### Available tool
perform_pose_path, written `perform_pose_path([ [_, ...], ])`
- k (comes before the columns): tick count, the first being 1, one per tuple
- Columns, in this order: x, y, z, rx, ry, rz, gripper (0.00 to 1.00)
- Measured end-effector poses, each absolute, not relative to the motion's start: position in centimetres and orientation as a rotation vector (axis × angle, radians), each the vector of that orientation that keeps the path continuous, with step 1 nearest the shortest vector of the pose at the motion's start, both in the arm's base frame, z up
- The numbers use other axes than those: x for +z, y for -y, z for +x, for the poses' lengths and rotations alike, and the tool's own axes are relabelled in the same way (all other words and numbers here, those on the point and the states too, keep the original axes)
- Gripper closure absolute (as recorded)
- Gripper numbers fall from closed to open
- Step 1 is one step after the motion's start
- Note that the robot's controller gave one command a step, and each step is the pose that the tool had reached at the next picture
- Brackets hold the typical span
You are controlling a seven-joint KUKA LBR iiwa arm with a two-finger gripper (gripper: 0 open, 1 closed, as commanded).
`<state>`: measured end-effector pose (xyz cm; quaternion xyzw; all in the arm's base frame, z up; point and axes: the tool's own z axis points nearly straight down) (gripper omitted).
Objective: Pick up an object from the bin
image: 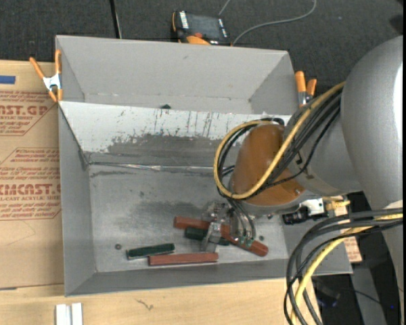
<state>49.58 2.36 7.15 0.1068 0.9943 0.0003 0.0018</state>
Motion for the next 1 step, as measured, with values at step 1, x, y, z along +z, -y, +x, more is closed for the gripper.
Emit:
perform_pose_path([
  [1, 22.48, -6.96, 49.42, 0.005, -3.114, 0.358, 1.00],
])
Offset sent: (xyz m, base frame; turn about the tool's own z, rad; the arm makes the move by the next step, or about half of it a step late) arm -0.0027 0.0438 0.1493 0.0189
